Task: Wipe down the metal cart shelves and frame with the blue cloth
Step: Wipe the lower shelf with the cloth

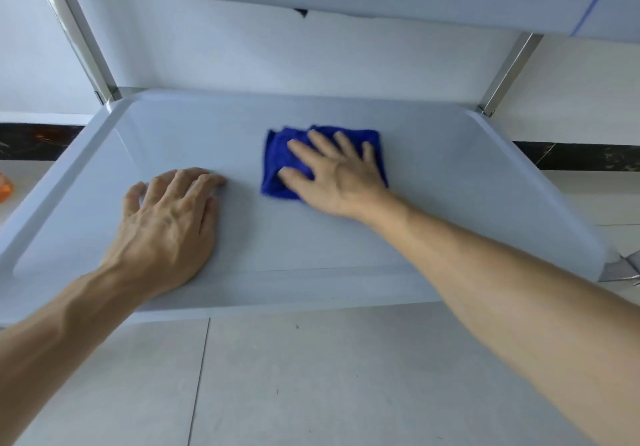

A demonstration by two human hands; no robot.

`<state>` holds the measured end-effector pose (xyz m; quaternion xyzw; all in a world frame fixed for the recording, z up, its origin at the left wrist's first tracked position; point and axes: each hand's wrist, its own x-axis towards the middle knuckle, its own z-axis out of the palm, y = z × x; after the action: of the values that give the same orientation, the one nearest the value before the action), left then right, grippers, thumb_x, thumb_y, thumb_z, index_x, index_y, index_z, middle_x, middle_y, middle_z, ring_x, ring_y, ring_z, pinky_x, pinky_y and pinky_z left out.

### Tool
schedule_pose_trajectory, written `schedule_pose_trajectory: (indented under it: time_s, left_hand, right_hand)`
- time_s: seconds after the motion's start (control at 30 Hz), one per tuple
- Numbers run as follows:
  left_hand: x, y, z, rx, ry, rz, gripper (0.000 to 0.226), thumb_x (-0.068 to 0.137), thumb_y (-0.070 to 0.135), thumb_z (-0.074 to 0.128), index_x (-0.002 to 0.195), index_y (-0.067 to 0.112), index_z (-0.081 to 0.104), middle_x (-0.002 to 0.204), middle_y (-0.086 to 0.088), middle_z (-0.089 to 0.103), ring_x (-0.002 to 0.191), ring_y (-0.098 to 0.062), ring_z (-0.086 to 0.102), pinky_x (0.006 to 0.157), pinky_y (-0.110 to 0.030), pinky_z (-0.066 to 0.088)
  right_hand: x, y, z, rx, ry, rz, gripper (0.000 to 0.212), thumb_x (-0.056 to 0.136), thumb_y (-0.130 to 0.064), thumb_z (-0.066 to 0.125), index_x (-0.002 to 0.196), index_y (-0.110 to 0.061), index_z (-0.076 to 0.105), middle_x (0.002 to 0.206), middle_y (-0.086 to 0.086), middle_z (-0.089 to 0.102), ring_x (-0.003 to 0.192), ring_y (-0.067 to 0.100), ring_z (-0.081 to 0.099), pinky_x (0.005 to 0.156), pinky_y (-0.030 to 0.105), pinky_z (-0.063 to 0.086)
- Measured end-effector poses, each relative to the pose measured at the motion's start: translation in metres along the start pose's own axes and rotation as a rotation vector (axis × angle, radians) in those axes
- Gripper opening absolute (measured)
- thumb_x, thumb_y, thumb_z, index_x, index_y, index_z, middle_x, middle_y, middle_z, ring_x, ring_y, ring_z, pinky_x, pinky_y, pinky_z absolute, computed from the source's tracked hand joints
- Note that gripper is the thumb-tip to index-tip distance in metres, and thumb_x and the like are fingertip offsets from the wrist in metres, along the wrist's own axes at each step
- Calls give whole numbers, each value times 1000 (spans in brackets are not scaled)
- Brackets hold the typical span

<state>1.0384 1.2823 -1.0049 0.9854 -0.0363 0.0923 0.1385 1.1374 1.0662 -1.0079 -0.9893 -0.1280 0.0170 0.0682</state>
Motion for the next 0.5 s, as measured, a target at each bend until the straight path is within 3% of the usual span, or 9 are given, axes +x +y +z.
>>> schedule_pose_trajectory:
  time_s: [0.13, 0.23, 0.3, 0.4, 0.5]
  left_hand:
    - [-1, -1, 1, 10, 7, -6, 47, 99, 36, 22, 137, 27, 49, 142, 4, 49, 132, -27, 39, 112, -53, 26]
    - [0, -3, 3, 3, 16, 4, 50, 96, 40, 21, 136, 28, 50, 141, 6, 49, 132, -25, 40, 112, -51, 27]
    - [1, -3, 4, 4, 25, 7, 50, 95, 40, 22, 135, 28, 50, 139, 6, 50, 132, -24, 40, 111, -50, 27]
    - [4, -2, 5, 20, 25, 6, 50, 94, 39, 23, 135, 27, 50, 139, 6, 50, 133, -24, 39, 111, -50, 26]
    - [5, -5, 8, 31, 19, 4, 50, 94, 38, 23, 136, 27, 49, 140, 6, 48, 133, -23, 38, 112, -50, 25]
  right_hand:
    - [-74, -10, 0, 41, 3, -402, 65, 90, -75, 23, 151, -53, 16, 165, -19, 8, 153, 14, -1, 122, 49, -6]
    - [-99, 34, -9, 33, -22, -522, 58, 92, -74, 23, 148, -58, 16, 163, -25, 10, 151, 2, -2, 122, 35, -6]
    - [-86, 66, -19, -6, -26, -456, 57, 92, -75, 26, 147, -59, 22, 162, -24, 14, 151, 1, 3, 123, 31, 0]
    - [-27, 100, -26, -23, 55, -219, 55, 95, -66, 39, 147, -47, 35, 162, -6, 28, 150, 16, 22, 123, 41, 16]
    - [50, 99, -28, -28, 36, 123, 61, 92, -72, 33, 149, -49, 30, 164, -10, 20, 151, 18, 18, 121, 50, 13]
